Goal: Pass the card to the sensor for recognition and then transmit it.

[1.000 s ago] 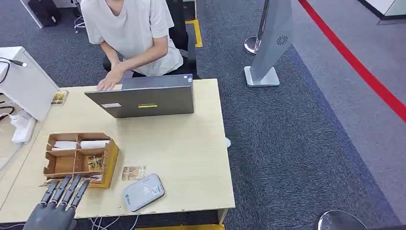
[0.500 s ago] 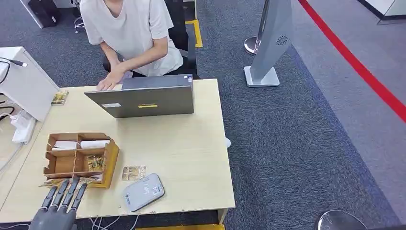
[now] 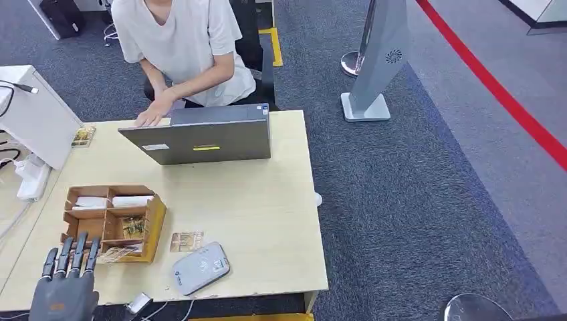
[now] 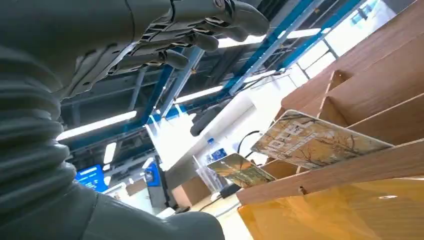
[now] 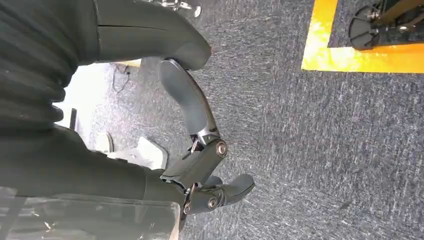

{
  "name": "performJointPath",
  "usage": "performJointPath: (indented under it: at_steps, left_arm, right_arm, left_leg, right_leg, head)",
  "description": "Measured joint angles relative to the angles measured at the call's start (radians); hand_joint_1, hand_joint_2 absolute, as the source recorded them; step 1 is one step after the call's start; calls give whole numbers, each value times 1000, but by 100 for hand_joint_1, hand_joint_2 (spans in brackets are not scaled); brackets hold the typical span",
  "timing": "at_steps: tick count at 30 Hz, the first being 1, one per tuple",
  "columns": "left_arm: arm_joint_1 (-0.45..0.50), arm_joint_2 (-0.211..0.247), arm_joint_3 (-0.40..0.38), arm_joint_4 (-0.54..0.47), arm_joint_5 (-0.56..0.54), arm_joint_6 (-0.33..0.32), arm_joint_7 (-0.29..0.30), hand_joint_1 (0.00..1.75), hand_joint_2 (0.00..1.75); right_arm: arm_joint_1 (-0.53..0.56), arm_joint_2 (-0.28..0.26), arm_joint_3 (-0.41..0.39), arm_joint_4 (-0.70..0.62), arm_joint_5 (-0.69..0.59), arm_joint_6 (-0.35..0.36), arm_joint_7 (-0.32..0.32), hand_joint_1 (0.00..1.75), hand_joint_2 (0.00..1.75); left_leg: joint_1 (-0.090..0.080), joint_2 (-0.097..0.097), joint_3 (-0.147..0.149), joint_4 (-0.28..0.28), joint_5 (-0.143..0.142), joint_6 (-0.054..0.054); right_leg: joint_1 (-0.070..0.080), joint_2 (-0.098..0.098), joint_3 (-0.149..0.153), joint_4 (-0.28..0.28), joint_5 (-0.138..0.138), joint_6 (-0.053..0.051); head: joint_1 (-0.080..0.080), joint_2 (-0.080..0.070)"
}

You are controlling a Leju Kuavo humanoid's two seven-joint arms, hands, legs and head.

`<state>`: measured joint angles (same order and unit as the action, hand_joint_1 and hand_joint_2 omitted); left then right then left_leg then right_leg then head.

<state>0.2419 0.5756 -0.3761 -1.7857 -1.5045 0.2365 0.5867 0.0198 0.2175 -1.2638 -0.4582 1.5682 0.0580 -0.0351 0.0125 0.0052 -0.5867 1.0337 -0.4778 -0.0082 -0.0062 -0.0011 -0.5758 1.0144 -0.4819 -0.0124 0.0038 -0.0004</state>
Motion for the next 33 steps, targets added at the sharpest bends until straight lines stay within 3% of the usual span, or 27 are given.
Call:
performJointPath:
  at_steps: [9, 33]
  left_arm:
    - [-92, 12, -91, 106, 0, 43, 58, 0, 175]
    - [-160, 12, -191, 203, 0, 48, 76, 0, 175]
  right_arm:
    - [0, -14, 31, 32, 0, -14, 8, 0, 175]
    - [-1, -22, 46, 63, 0, -24, 0, 0, 175]
  left_leg:
    - [0, 0, 0, 0, 0, 0]
    - [0, 0, 0, 0, 0, 0]
  right_leg:
    - [0, 0, 0, 0, 0, 0]
    - [0, 0, 0, 0, 0, 0]
  head:
    - [0, 0]
    - [0, 0]
